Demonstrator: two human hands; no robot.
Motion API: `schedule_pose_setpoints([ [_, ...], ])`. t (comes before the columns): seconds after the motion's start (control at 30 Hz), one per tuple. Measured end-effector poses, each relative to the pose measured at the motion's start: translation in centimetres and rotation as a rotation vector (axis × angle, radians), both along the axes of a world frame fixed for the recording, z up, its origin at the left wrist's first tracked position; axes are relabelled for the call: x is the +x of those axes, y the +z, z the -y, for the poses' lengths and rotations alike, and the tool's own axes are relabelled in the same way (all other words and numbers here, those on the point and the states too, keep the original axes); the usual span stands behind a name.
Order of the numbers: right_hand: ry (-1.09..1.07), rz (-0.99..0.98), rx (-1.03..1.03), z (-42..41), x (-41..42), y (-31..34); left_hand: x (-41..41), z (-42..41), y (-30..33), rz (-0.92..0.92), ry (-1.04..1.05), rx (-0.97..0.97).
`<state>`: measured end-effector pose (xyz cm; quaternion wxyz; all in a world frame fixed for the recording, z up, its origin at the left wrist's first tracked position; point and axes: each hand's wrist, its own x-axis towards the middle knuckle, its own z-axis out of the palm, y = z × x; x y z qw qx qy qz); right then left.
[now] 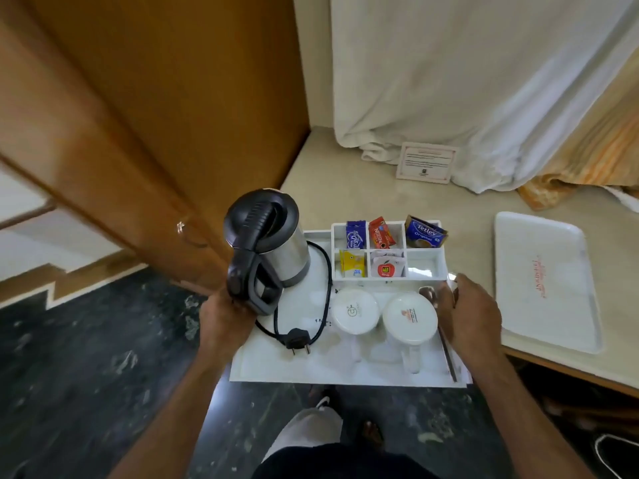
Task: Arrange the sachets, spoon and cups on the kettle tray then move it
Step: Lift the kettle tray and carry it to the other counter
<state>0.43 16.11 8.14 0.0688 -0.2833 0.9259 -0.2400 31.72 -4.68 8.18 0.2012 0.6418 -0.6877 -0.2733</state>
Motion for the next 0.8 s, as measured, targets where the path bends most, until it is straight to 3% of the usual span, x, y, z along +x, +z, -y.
schedule_pose_setpoints([
  [0.37,0.334,0.013,-0.08,9.9,15.6,3.1,20.2,-0.7,2.3,-0.078,0.302,-0.02],
  [0.8,0.634,0.057,-0.143,30.4,44.6,3.3,49.9,10.2,4.6,-0.13,0.55,-0.08],
])
